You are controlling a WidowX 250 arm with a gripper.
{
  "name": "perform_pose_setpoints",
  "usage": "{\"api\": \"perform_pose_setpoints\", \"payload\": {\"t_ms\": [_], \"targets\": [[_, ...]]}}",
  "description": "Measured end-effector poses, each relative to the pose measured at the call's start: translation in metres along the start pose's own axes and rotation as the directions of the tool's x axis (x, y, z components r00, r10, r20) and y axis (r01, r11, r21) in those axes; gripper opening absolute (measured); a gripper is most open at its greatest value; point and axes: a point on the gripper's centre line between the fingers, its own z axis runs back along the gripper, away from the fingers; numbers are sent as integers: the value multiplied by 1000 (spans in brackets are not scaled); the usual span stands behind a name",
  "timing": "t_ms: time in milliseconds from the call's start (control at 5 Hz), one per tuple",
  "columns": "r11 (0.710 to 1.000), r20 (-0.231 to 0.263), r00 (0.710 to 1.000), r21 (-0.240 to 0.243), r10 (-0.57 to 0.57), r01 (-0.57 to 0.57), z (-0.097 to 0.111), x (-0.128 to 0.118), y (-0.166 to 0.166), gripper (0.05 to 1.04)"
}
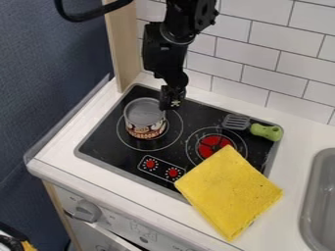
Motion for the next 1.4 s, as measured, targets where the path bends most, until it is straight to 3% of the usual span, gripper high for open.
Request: {"api": "perform_pose_setpoints", "payload": {"t_ms": [400, 800, 1000, 1400], "targets": [[998, 38, 999, 40, 37, -38, -20, -9, -2, 1000], [977, 39, 989, 154, 144, -149, -46, -24, -20, 1000], [966, 52, 986, 201, 156, -163, -63, -25, -25, 1000], [947, 71, 977, 239, 202, -213, -89, -12, -25, 1000]]}}
